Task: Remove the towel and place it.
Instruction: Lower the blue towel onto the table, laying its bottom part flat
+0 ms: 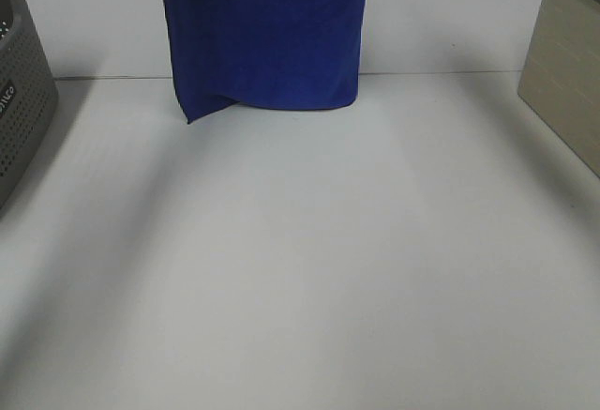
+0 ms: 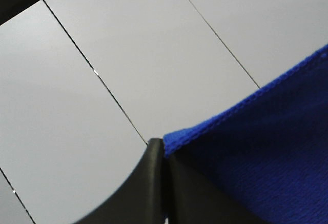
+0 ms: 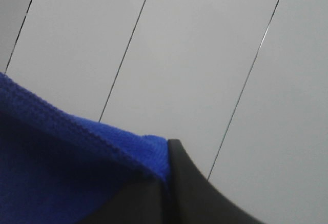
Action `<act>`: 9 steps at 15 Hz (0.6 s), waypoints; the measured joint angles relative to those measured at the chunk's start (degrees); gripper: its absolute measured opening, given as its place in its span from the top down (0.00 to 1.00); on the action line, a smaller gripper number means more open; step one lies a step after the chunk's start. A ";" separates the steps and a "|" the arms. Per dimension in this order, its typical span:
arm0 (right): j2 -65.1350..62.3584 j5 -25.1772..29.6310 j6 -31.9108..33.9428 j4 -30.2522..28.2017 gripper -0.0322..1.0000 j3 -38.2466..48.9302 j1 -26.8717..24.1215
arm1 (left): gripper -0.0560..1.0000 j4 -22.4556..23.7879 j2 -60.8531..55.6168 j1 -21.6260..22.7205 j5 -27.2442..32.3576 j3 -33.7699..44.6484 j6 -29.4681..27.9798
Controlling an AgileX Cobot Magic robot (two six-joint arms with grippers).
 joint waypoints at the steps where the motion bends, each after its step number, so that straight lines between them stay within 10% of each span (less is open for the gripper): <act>1: -1.03 2.18 0.86 0.00 0.95 0.00 0.11 | 0.95 0.29 -1.55 -0.17 2.81 0.00 -0.92; 9: -8.42 26.93 2.92 5.56 0.95 -0.52 0.86 | 0.95 -8.25 -8.31 -1.89 34.09 0.00 0.86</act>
